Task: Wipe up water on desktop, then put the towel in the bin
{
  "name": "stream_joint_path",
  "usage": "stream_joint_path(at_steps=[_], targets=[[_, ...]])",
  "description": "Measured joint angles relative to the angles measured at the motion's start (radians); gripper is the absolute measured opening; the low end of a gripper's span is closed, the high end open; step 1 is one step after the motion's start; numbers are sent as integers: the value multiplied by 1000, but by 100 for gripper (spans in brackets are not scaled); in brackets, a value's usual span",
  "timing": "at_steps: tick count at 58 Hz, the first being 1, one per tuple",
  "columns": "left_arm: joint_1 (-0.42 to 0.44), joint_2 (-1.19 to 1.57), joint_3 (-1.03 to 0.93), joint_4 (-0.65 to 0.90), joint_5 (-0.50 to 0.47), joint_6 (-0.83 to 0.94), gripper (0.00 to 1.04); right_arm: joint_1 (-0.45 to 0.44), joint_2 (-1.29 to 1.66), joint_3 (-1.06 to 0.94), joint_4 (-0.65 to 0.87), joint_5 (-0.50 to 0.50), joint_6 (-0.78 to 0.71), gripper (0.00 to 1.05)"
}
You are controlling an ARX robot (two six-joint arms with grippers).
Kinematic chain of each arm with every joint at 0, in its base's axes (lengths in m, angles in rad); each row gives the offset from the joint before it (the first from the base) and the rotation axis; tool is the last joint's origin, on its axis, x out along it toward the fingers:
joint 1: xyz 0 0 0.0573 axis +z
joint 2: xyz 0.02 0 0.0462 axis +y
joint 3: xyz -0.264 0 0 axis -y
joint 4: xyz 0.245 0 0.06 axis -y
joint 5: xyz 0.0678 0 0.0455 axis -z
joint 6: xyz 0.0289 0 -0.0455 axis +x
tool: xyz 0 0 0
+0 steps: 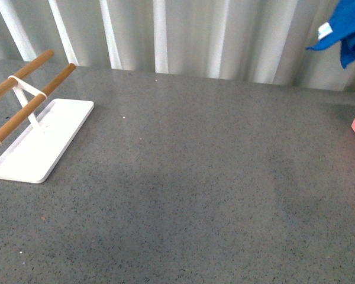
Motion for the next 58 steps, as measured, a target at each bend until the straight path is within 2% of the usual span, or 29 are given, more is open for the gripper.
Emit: stream_joint_path(at_steps=[11, 20, 39, 56, 58], targets=[[0, 0, 0, 0, 0, 0, 98, -148, 69, 51, -134, 55, 66, 3], [0, 0, 0, 0, 0, 0, 98, -208, 132, 56, -206, 43, 106, 3], [0, 0, 0, 0, 0, 0, 98, -185, 109, -104, -243, -51, 198, 3], [0, 0, 0, 0, 0, 0, 98, -198, 169, -192, -325, 39, 280, 4], [0, 0, 0, 0, 0, 0, 98, -199, 173, -192, -332, 49, 290, 7]])
